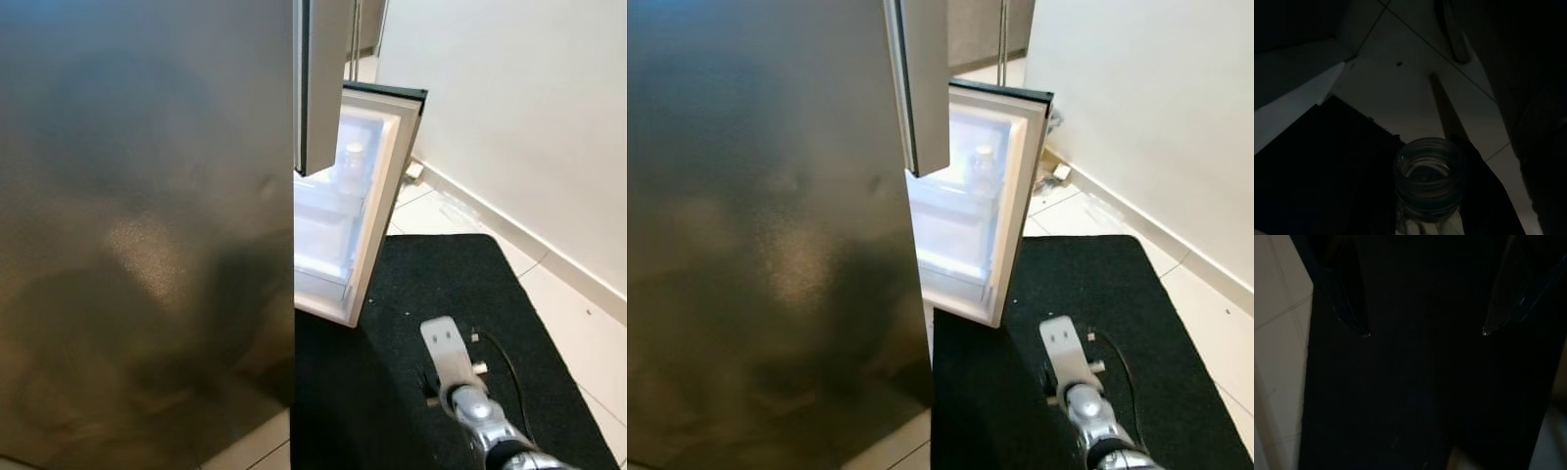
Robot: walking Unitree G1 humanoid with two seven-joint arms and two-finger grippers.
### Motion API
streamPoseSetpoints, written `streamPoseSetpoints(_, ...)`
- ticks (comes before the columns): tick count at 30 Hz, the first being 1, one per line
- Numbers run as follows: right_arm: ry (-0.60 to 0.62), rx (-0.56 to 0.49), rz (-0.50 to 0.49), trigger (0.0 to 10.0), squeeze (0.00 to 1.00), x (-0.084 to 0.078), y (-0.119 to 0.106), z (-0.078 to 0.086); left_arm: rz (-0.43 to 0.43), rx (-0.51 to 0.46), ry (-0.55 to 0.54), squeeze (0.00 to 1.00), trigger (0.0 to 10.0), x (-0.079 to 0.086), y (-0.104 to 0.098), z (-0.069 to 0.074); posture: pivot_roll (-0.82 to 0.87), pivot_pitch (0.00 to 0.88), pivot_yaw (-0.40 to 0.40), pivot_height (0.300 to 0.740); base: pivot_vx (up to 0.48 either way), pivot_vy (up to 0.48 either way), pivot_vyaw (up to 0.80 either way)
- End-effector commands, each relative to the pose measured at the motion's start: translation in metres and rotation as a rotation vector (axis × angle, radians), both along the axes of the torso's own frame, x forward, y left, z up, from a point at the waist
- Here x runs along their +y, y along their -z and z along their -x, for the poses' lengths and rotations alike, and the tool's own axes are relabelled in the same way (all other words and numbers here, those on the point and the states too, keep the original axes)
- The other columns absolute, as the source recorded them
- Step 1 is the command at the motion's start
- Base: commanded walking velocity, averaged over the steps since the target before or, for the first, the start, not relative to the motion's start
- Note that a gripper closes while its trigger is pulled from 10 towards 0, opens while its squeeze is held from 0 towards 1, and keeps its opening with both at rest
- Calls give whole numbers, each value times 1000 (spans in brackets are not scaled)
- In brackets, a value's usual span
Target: Restocking fridge
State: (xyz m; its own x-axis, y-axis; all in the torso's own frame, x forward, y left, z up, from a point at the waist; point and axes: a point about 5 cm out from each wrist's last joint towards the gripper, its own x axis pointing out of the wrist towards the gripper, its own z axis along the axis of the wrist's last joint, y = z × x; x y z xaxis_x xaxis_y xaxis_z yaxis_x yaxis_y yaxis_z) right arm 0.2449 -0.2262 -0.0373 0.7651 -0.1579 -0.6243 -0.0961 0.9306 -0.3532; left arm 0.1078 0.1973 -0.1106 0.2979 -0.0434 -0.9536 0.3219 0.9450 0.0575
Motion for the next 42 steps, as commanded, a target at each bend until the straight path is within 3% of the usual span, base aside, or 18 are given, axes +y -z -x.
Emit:
streamPoseSetpoints(1, -21, 146, -23, 10000, 0, 6, 24, 32, 20, 0, -18, 0, 10000, -6, 1, 0, -45, 63, -3, 740, 0, 0, 0)
streamPoseSetpoints(2, -21, 146, -23, 10000, 0, 6, 24, 32, 20, 0, -18, 0, 10000, -6, 1, 0, -45, 63, -3, 740, 0, 0, 0)
streamPoseSetpoints(4, -34, 236, -40, 10000, 0, 10, 38, 55, 25, -11, -24, 0, 10000, -7, 0, -3, -49, 48, -5, 740, 0, 0, 0)
streamPoseSetpoints(5, -34, 236, -40, 10000, 0, 10, 38, 55, 25, -11, -24, 0, 10000, -7, 0, -3, -49, 48, -5, 740, 0, 0, 0)
streamPoseSetpoints(6, -48, 299, -48, 10000, 0, 12, 46, 71, 26, -17, -28, 0, 10000, -8, 0, -6, -49, 32, -8, 740, 0, 0, 0)
streamPoseSetpoints(8, -55, 319, -47, 10000, 0, 13, 49, 75, 25, -18, -28, 0, 10000, -8, -1, -7, -49, 32, -8, 740, 0, 0, 0)
streamPoseSetpoints(12, -121, 432, -68, 10000, 0, 20, 60, 99, 32, -43, -59, 0, 10000, -11, -3, -15, -39, 0, -20, 740, 0, 0, 0)
streamPoseSetpoints(16, -168, 448, -77, 10000, 0, 25, 61, 99, 35, -55, -68, 0, 10000, -12, -4, -19, -37, 0, -20, 740, 0, 0, 0)
streamPoseSetpoints(25, -237, 432, -76, 10000, 0, 31, 54, 80, 53, -80, -51, 0, 10000, -19, -7, -30, -32, 0, -26, 740, 0, -36, 0)
streamPoseSetpoints(42, -283, 485, -58, 10000, 0, 36, 61, 95, 52, -43, -33, 0, 10000, -19, -3, -19, -32, 0, -19, 740, 0, -455, 0)
